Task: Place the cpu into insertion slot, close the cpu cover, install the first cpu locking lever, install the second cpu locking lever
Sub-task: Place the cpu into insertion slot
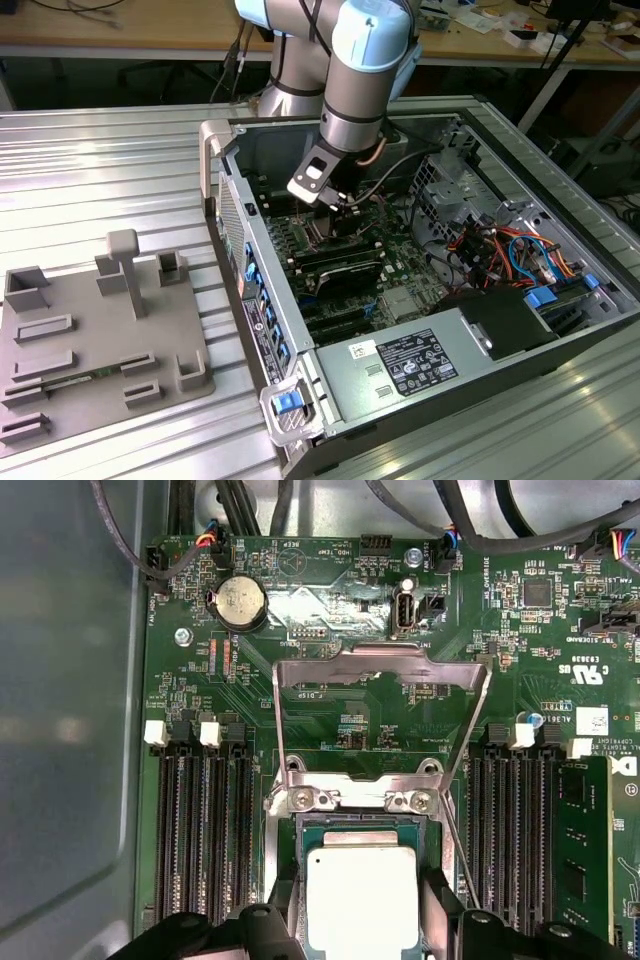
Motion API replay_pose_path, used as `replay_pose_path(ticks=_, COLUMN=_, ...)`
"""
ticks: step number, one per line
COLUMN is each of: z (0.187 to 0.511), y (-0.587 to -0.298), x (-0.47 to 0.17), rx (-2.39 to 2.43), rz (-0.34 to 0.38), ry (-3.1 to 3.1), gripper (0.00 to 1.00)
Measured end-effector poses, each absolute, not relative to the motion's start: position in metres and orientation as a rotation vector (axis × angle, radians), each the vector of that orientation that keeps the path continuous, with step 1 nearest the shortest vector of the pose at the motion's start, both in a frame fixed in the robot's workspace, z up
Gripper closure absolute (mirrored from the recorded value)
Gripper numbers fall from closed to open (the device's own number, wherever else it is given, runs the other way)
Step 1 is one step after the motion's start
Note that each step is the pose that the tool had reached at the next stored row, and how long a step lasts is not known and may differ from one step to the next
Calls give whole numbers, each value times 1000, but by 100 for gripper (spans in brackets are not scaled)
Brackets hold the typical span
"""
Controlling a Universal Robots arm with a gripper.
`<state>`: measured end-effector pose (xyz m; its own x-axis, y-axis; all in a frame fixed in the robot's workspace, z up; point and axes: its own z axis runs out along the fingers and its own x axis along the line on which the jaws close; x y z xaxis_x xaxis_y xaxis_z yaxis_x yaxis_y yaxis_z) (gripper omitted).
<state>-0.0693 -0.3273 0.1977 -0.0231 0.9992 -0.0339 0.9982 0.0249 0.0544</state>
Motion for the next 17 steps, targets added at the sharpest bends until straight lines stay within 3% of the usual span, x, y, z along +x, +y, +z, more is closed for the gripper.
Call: replay_pose_path(ticks=17, z=198, y=-328, x=-66, rx=2182, rz=23, ry=2173, gripper=45)
